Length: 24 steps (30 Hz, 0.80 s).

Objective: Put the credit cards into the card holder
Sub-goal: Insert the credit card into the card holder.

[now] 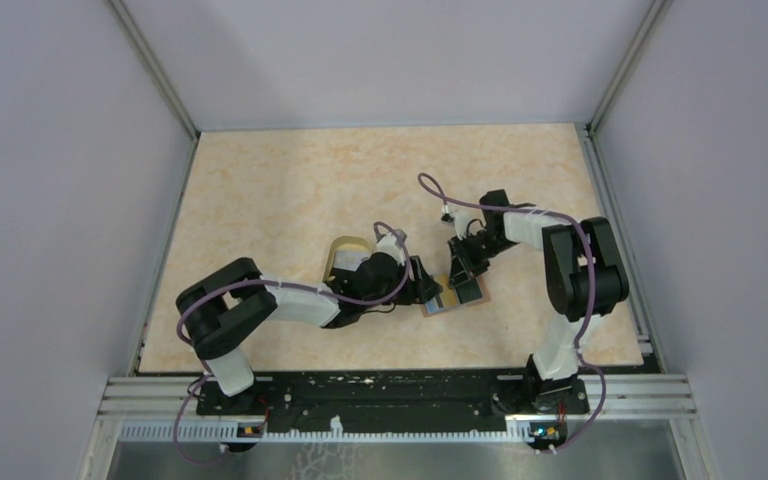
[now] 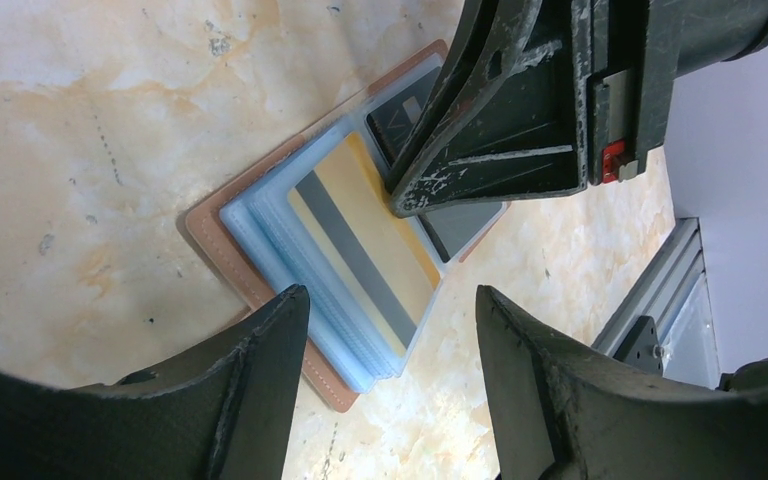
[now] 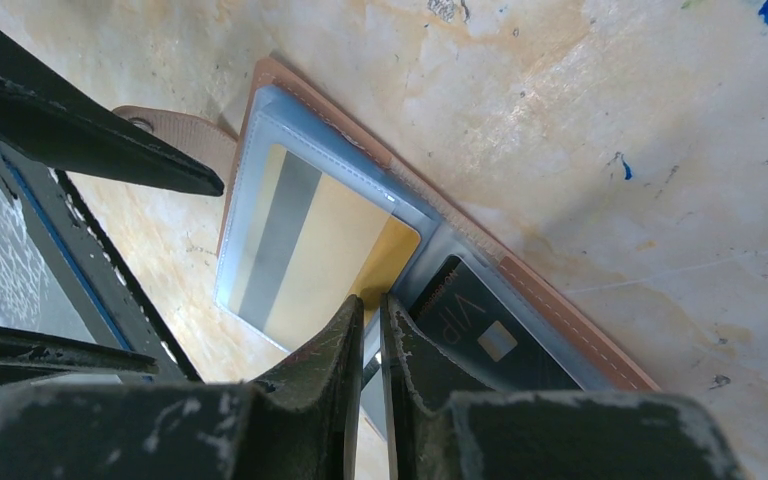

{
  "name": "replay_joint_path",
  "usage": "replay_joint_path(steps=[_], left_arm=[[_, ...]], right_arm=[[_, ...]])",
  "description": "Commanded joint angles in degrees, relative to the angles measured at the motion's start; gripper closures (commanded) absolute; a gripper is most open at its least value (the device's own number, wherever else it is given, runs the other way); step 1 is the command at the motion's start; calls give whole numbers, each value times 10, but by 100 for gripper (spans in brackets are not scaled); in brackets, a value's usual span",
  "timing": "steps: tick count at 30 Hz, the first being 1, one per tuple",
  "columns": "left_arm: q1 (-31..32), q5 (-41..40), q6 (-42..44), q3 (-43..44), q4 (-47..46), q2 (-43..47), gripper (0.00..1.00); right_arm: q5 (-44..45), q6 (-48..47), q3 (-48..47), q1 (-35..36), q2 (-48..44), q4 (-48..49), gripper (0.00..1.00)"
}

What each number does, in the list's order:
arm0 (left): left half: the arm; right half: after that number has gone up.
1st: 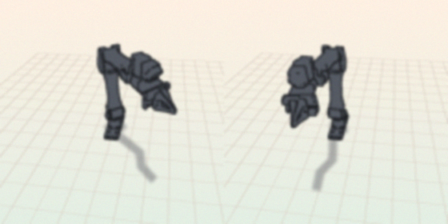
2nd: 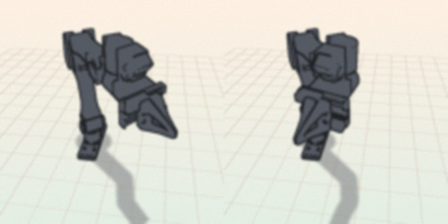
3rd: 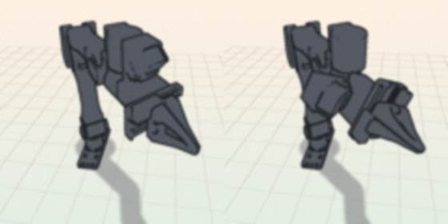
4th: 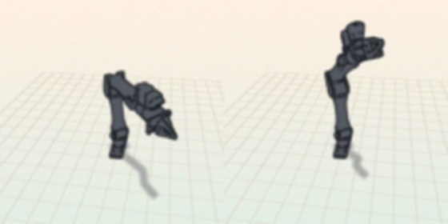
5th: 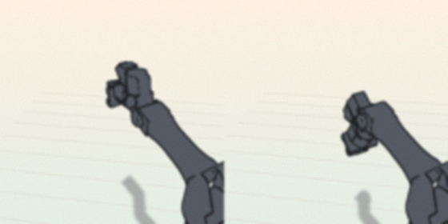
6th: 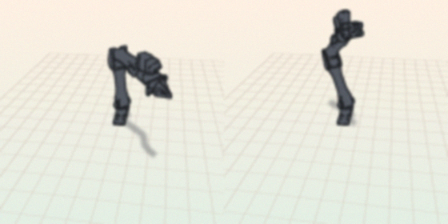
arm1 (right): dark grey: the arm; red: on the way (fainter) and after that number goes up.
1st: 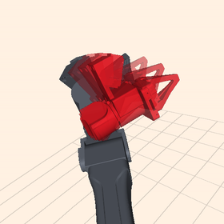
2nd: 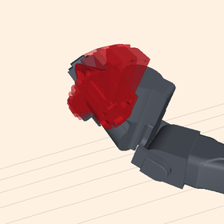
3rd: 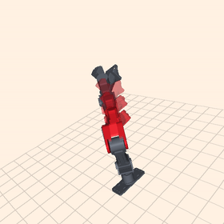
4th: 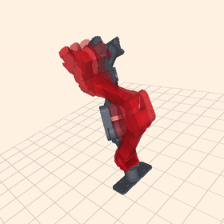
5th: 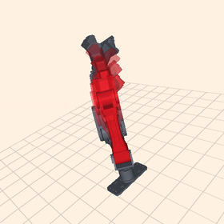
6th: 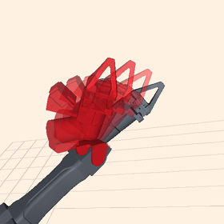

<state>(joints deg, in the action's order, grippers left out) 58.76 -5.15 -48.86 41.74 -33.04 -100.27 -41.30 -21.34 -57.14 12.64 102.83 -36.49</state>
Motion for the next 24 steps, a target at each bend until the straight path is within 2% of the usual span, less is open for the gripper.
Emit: replay_joint_path(steps=[1,24], left_arm=[[2,-2,-7,-11,-22,16,32],[1,18,-25,-13,-52,-9,36]], right_arm=[[28,-6,1,11,23,6,87],[18,-9,-2,10,24,1,87]])
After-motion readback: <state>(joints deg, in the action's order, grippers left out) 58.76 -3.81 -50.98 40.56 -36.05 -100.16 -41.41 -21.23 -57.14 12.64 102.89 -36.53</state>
